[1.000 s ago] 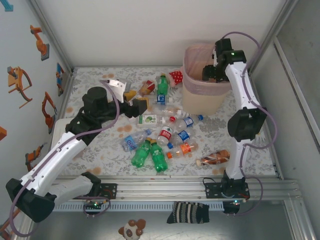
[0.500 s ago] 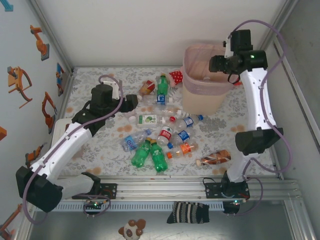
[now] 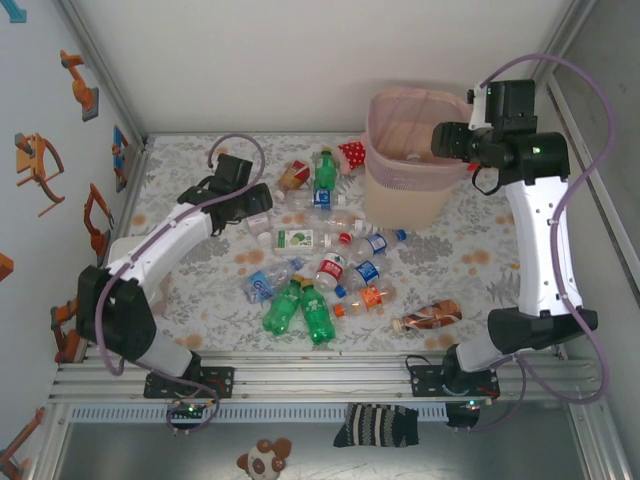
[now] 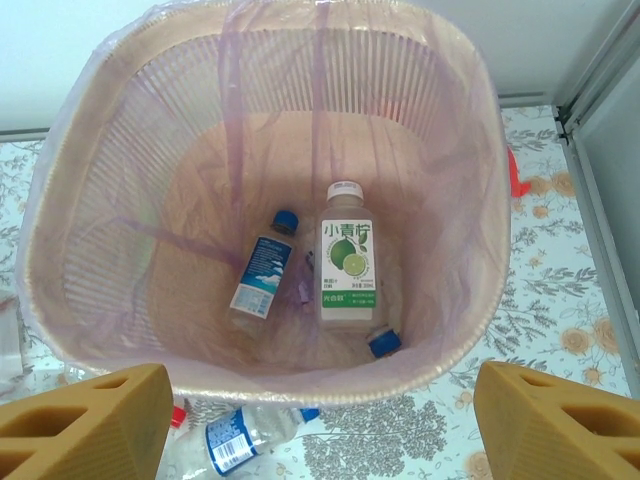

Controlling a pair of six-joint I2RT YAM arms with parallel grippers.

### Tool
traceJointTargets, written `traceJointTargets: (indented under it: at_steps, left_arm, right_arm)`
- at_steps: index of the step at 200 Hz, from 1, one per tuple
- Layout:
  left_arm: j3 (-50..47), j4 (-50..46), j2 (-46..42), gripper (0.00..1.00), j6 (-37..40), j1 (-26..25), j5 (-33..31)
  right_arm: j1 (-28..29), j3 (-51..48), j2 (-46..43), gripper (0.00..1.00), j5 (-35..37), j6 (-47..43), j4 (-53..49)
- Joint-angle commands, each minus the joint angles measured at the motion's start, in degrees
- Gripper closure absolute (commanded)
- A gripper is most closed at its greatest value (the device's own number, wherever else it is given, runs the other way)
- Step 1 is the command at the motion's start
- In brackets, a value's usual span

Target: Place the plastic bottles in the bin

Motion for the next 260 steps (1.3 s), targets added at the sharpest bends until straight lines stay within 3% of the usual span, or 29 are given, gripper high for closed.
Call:
traceJointTargets:
  at_steps: [1,53,92,206,260]
  left_arm:
    - [3.1,-3.4,4.7,0.13,-1.6,1.0,2.2]
    - [7.0,-3.8,14.6,0.05,-2.7,3.6,6.0]
    - [9.0,-2.9,20.2,0.04,-3.0,4.7,10.0]
    - [11.3,-4.7,28.3,0.15,-4.0,5.3,10.4]
    - [10.5,-4.7,27.2,0.23,-3.9,5.3,10.3]
  right_arm:
    - [-0.4,-2.1,-2.0,0.22,0.5,0.2,1.0]
    - [-0.4,-5.0,-4.1,0.22,0.8,-0.4,0.9]
    - [-0.5,-5.6,-4.6,0.22,0.6,-0.6,0.9]
    - [-0.5,-6.5,-5.7,0.22,0.2,-0.7,0.7]
    - [-0.5,-7.8,-7.6,0.22,-0.3,-0.4,2.0]
